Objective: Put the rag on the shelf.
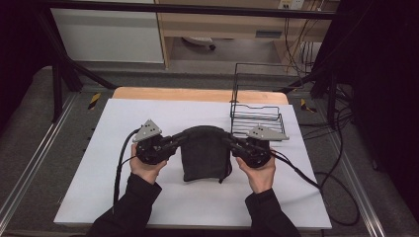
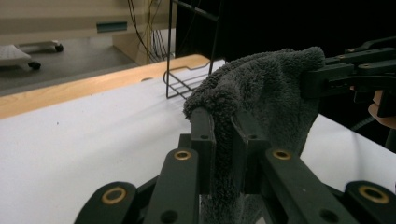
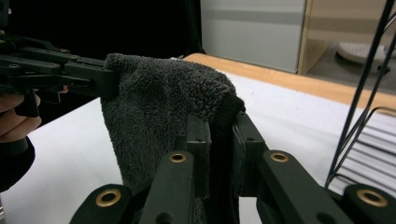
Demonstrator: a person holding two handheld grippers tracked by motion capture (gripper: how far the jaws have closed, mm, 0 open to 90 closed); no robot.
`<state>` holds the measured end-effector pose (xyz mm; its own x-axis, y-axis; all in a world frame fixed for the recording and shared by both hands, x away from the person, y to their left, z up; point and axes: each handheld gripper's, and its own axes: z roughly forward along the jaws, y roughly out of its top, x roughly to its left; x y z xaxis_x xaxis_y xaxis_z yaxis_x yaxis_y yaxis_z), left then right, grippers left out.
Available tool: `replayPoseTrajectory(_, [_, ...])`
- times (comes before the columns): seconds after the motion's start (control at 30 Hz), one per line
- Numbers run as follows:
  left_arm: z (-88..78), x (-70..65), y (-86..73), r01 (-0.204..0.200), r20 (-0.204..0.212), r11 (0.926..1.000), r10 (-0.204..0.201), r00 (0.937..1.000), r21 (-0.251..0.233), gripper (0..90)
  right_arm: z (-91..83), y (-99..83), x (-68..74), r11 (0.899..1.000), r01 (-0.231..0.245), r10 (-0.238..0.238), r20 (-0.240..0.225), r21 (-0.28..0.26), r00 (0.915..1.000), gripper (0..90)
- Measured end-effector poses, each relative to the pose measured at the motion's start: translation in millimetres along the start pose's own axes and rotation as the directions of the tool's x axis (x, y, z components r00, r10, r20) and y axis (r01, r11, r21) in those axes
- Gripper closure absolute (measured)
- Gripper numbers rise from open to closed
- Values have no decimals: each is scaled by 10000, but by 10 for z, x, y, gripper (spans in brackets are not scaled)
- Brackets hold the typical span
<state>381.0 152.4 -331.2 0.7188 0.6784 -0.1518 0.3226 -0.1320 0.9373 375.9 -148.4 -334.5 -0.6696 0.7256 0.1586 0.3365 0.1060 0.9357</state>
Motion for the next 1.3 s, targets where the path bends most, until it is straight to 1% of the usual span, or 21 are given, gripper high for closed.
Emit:
replayPoseTrajectory(0.1, [-2,-28,57,-36,27,9997,36,10000,-229,802,-80,71,19,9995,176,-173,107,-262,9998,807])
replayPoseTrajectory(0.17, [0,-46,100,-69,54,9992,71,10000,-399,801,-95,85,22,9992,237,-233,138,-307,9996,807])
replayPoseTrajectory(0.3, [27,-89,185,-123,96,9976,130,9999,-684,802,-175,158,31,9974,419,-401,308,-579,9987,807])
replayPoseTrajectory(0.37, [49,-110,230,-144,127,9967,154,9998,-797,801,-224,206,26,9959,558,-525,483,-710,9975,808])
replayPoseTrajectory(0.4, [61,-121,257,-168,149,9961,181,9997,-861,802,-263,244,19,9939,703,-650,626,-855,9959,808])
replayPoseTrajectory(0.43, [73,-135,285,-169,164,9952,186,9997,-968,802,-263,244,19,9939,703,-650,626,-855,9959,808])
replayPoseTrajectory(0.5, [101,-159,342,-225,190,9932,248,9995,-1142,801,-317,296,11,9910,802,-715,825,-1075,9940,808])
replayPoseTrajectory(0.63, [166,-206,459,-201,279,9885,245,9993,-1497,802,-411,381,-12,9857,941,-791,1087,-1399,9909,808])
replayPoseTrajectory(0.9, [321,-332,713,-308,420,9804,397,9983,-1946,802,-604,532,-105,9738,1136,-813,1649,-1970,9829,808])
replayPoseTrajectory(0.97, [358,-366,776,-433,402,9786,524,9978,-2013,803,-647,569,-136,9712,1174,-806,1779,-2075,9807,808])
replayPoseTrajectory(1.07, [415,-412,875,-498,426,9754,603,9973,-2148,803,-712,629,-177,9667,1212,-770,1957,-2254,9776,809])
replayPoseTrajectory(1.3, [544,-488,1104,-416,582,9667,581,9966,-2524,803,-844,780,-262,9549,1348,-712,2367,-2645,9690,809])
